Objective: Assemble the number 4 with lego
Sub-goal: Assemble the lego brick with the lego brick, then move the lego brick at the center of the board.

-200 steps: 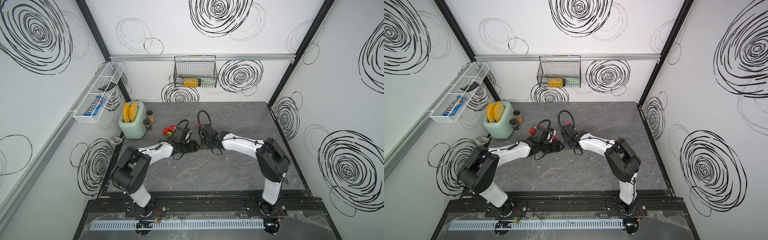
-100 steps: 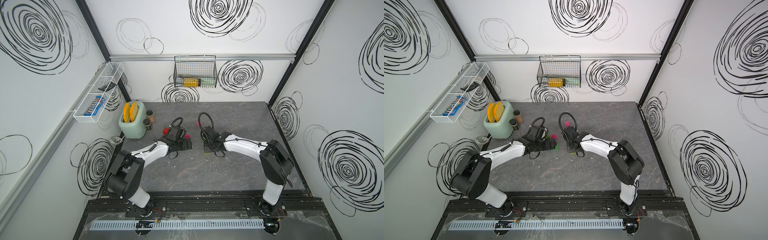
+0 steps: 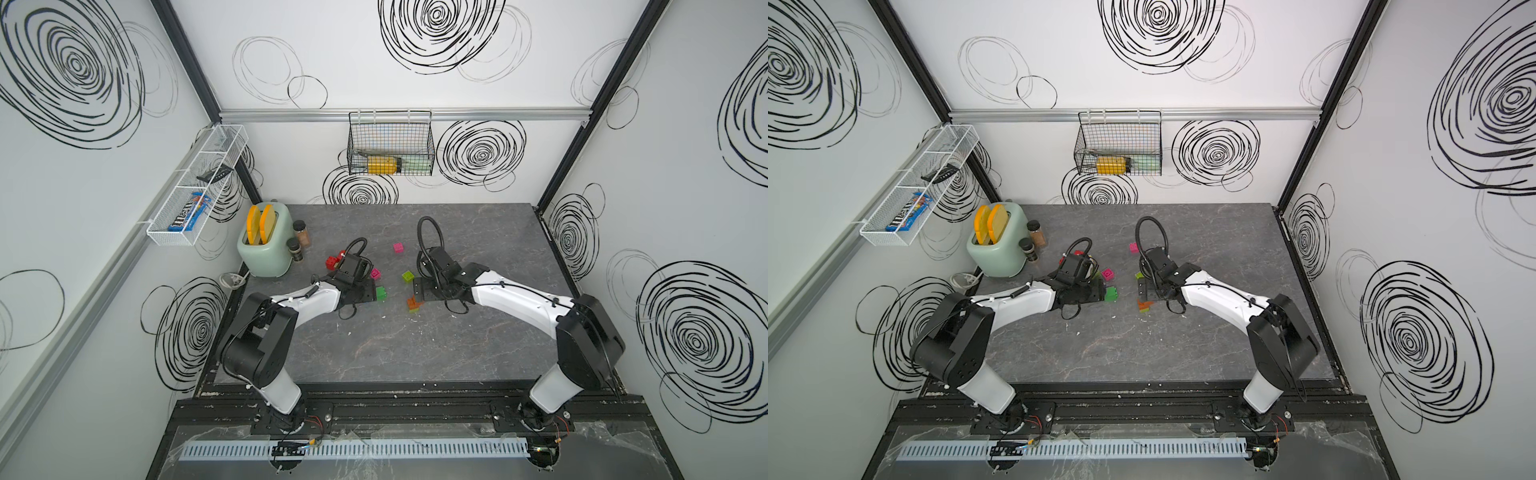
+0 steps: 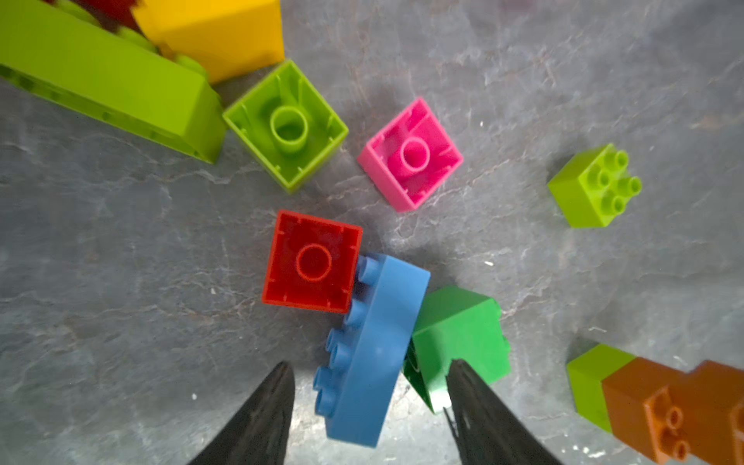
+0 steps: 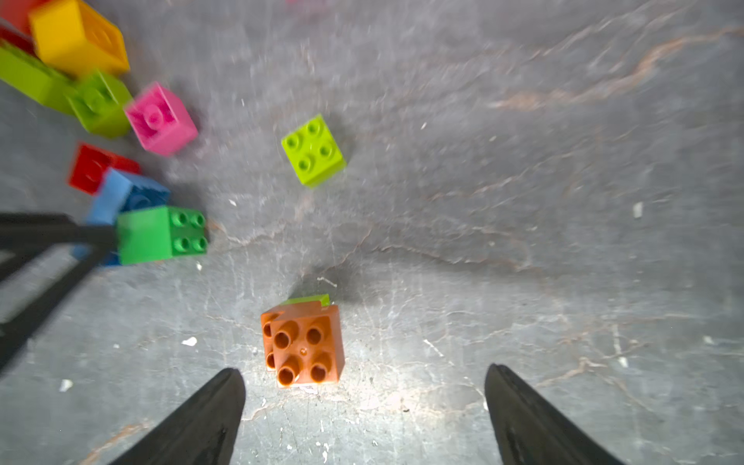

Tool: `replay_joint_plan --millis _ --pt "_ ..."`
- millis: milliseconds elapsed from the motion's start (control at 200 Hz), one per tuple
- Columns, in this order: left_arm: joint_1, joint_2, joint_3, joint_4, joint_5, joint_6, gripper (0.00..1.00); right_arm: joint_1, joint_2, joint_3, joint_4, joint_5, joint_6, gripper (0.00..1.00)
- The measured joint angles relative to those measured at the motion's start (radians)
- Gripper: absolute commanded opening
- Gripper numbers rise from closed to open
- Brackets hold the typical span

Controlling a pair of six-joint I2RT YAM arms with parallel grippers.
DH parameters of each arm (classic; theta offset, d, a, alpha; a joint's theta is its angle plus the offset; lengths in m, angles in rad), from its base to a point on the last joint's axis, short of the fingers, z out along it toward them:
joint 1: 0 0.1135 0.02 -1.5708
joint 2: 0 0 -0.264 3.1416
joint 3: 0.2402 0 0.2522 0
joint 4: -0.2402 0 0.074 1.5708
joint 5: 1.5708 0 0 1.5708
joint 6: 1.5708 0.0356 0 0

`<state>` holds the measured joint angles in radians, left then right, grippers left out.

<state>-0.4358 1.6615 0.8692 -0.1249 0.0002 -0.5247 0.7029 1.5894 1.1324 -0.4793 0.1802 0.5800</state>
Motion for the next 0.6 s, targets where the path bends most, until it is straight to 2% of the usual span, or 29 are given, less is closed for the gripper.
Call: replay_joint_plan --millis 230,380,480,600 --pt "-0.034 0.026 0.016 0.045 -0.051 0.013 0.47 -0.066 -0.06 -0.058 0.047 -0.019 -0.006 0.98" --pt "-0.038 0.039 0.026 0.06 -0.08 0.018 0.44 -0.072 -0.06 -0.081 0.051 -0.039 -0.011 0.98" --pt "-0.029 0.032 0.012 0.076 -0.074 0.011 0.47 -0.073 -0.06 -0.083 0.054 -0.045 -0.016 0.98" --pt "0.02 -0.017 -0.045 0.085 -0.046 -0.002 0.48 -0.073 -0.06 -0.083 0.069 -0.05 -0.02 0.97"
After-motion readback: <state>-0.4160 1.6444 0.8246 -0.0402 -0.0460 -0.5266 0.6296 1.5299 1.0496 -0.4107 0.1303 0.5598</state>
